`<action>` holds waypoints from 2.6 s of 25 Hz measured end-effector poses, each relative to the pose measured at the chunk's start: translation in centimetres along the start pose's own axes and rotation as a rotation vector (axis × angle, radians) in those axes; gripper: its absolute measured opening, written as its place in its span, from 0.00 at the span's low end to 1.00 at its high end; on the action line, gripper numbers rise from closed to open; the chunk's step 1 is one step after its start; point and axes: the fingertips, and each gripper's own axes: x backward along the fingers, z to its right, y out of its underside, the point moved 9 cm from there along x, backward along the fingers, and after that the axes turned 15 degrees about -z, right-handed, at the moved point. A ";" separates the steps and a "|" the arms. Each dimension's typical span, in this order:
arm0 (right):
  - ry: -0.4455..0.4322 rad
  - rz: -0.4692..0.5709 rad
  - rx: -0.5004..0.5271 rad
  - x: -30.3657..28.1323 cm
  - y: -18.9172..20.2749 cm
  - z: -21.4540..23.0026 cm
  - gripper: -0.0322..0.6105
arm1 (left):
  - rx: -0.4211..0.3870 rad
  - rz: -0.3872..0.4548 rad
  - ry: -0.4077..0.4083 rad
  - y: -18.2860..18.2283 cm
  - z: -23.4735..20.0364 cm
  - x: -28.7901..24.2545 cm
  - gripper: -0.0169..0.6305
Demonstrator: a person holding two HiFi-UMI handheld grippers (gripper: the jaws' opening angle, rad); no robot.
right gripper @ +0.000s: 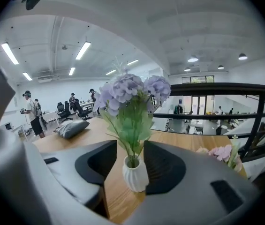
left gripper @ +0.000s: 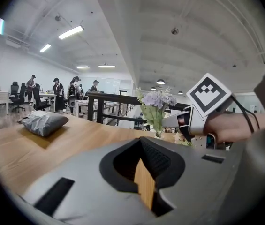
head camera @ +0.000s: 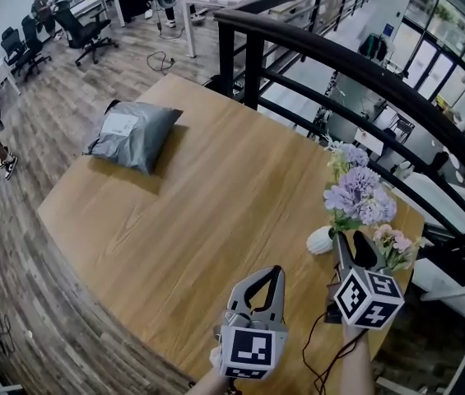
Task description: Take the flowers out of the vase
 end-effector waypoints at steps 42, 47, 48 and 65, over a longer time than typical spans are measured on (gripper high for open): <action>0.057 0.018 0.095 -4.6 1.0 -0.2 0.21 | 0.069 -0.058 0.015 2.3 -1.1 -2.5 0.09; 0.060 0.033 0.079 -4.5 1.0 0.0 0.19 | 0.056 -0.043 -0.002 2.3 -1.8 -2.3 0.09; 0.063 0.035 0.076 -4.5 1.0 0.0 0.19 | 0.052 -0.040 -0.006 2.3 -1.8 -2.3 0.09; 0.058 0.131 0.078 -1.9 -1.2 -0.9 0.17 | 0.066 -0.012 -0.011 1.4 -1.5 -0.9 0.09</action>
